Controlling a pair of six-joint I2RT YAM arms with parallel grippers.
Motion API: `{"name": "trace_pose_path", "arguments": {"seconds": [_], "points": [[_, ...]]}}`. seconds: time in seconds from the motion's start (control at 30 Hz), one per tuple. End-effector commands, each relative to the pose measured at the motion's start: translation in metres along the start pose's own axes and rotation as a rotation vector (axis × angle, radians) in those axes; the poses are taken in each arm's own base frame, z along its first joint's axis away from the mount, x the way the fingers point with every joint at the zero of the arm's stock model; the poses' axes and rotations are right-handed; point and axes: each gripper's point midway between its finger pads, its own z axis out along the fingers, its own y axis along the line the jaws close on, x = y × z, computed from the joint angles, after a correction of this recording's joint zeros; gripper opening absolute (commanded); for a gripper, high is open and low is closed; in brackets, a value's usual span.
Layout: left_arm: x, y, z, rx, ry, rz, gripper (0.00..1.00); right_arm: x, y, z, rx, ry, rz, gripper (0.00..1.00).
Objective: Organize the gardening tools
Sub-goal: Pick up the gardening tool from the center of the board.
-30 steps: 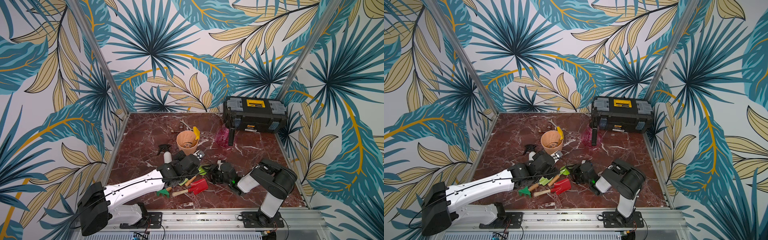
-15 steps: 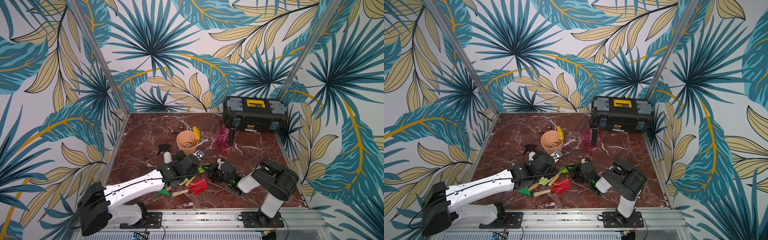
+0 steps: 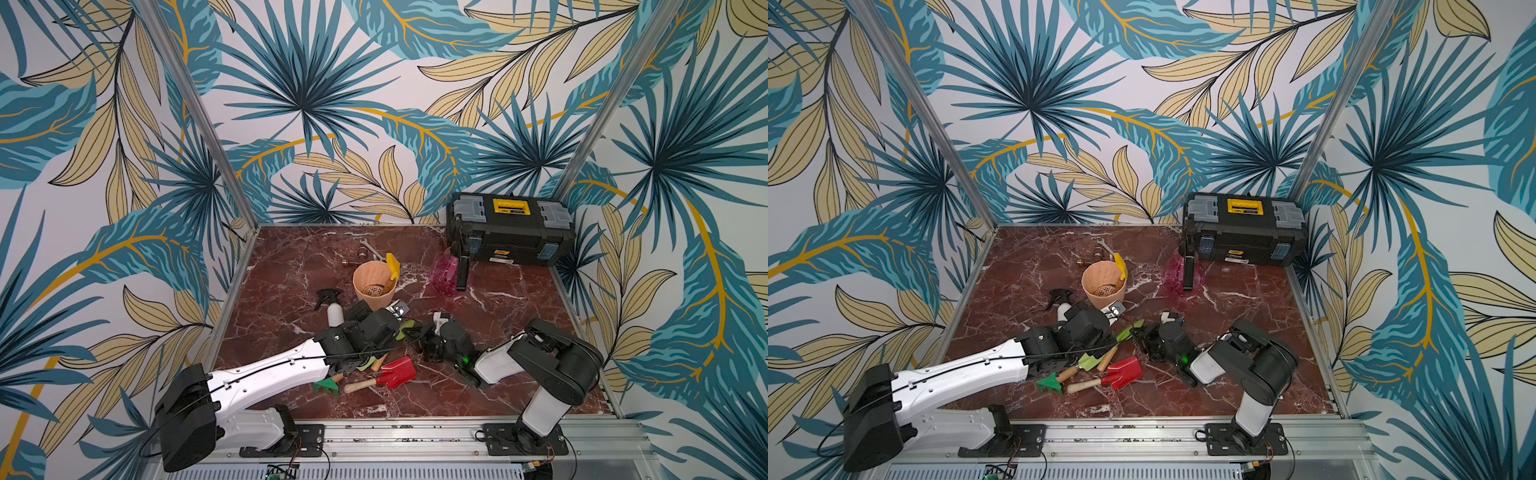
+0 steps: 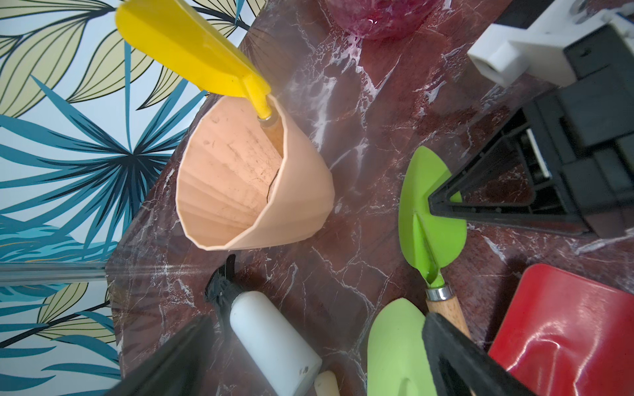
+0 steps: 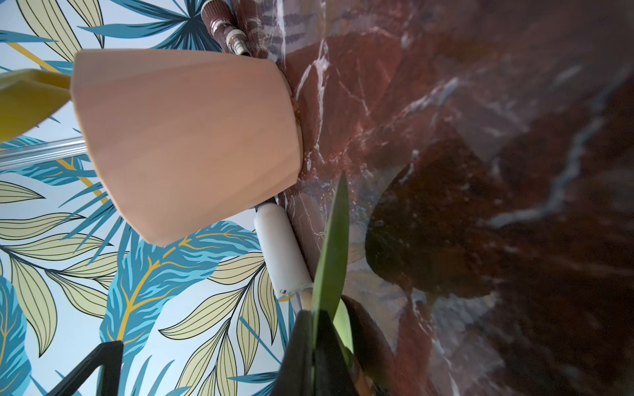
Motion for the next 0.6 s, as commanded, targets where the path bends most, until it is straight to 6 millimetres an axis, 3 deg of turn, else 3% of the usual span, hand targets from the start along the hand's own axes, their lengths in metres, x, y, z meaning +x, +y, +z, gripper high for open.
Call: {"name": "trace_pose_path", "arguments": {"seconds": [0.0, 0.1, 0.33, 0.57], "points": [[-0.004, 0.006, -0.006, -0.02, -0.023, -0.007, 1.0, -0.001, 0.005, 0.001, -0.015, -0.005, -0.024, 0.0], [-0.005, 0.009, -0.008, -0.031, -0.029, -0.011, 1.0, -0.002, 0.017, 0.0, -0.024, -0.02, -0.088, 0.0], [-0.014, 0.022, -0.021, -0.061, -0.091, -0.063, 1.0, -0.01, 0.078, -0.009, -0.029, -0.096, -0.367, 0.0], [-0.019, 0.04, -0.039, -0.105, -0.169, -0.124, 1.0, -0.017, 0.119, -0.023, -0.031, -0.173, -0.566, 0.0]]}}
